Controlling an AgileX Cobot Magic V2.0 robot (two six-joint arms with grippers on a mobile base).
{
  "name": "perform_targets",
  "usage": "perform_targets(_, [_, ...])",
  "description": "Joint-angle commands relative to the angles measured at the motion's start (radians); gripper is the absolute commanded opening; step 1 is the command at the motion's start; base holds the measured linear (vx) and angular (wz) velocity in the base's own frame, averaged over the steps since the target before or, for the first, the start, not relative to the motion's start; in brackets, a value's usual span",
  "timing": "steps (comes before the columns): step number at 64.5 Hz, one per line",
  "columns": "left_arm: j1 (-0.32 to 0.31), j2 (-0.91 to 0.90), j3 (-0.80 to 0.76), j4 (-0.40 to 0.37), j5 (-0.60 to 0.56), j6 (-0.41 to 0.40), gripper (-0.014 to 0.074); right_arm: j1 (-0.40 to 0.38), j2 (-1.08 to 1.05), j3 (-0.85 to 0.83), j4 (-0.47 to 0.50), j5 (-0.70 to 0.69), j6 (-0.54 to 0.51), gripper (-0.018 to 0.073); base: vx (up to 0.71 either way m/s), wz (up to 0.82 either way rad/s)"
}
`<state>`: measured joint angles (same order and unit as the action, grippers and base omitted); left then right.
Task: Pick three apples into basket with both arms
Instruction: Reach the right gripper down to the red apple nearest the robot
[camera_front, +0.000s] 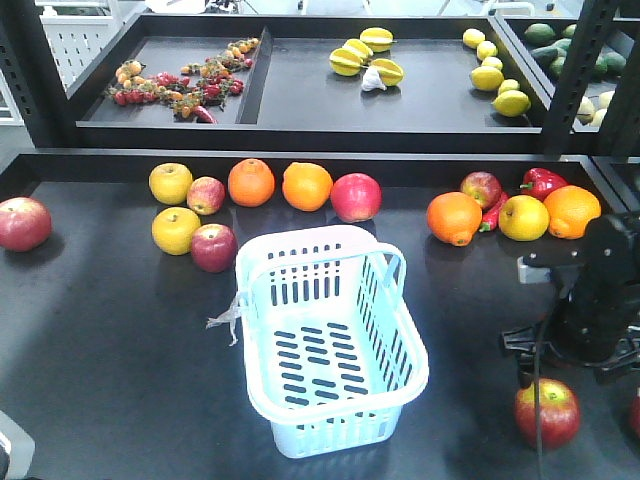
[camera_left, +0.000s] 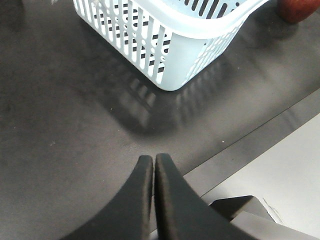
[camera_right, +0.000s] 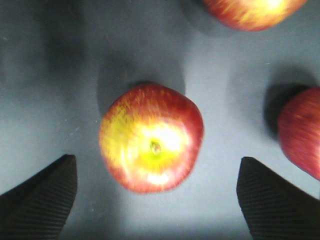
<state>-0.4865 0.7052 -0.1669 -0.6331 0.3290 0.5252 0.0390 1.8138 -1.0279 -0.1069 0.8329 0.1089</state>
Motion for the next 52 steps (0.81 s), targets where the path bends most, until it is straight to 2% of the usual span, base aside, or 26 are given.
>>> perform_targets(1, [-0.002,-0.002,-0.025,-0.024,-0.049,-0.006,-0.0008,-0.005,-0.011,-0.027,-0.005,-0.028,0.003,0.061,0.0,0.0])
perform_targets(40, [-0.002,-0.002,-0.025,-0.024,-0.049,-0.006,-0.0008,-0.008,0.189,-0.074,-0.006,-0.077,0.016,0.0595,0.0,0.0])
perform_targets(52, [-0.002,-0.002,-0.025,-0.024,-0.049,-0.006,-0.0008,-0.008,0.206,-0.073,-0.014,-0.061,0.016,0.0542,0.0,0.0])
